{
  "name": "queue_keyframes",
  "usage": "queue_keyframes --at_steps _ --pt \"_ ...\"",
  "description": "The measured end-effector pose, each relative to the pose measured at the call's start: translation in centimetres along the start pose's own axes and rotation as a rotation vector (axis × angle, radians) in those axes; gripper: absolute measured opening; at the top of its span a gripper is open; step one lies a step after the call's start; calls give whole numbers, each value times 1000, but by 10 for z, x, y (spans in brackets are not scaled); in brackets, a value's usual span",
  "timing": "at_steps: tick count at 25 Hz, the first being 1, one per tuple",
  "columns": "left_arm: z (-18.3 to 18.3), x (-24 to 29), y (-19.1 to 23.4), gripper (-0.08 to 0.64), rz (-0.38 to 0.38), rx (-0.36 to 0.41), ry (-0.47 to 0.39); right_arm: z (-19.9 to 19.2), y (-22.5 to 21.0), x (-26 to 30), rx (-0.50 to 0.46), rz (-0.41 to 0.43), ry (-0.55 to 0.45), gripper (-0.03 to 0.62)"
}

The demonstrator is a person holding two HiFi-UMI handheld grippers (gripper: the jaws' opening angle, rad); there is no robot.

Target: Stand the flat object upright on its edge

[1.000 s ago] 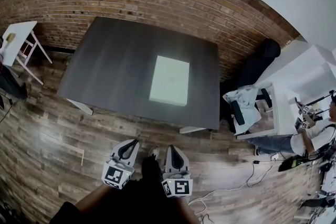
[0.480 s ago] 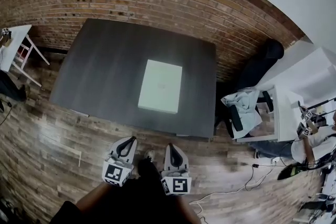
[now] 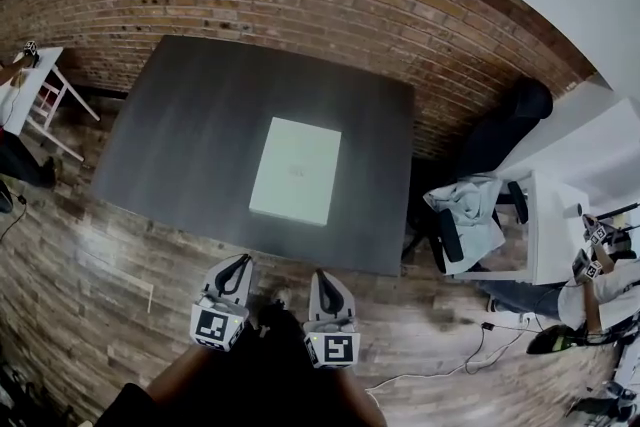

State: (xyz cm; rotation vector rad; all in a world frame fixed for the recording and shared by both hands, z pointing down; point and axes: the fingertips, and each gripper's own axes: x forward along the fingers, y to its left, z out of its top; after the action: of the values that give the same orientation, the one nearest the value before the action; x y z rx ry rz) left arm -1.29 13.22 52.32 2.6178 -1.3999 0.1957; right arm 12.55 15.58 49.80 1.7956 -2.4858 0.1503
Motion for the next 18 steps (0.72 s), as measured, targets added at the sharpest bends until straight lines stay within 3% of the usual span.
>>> queue_keyframes --at_steps 4,10,18 --pt "-9 13 -2 41 -3 -59 29 -3 -17 8 5 2 -12 25" --pt "-21 25 12 41 51 -31 50 -15 -25 21 30 16 2 25" --pt "-46 43 24 41 40 -16 69 -42 -35 39 25 -1 38 25"
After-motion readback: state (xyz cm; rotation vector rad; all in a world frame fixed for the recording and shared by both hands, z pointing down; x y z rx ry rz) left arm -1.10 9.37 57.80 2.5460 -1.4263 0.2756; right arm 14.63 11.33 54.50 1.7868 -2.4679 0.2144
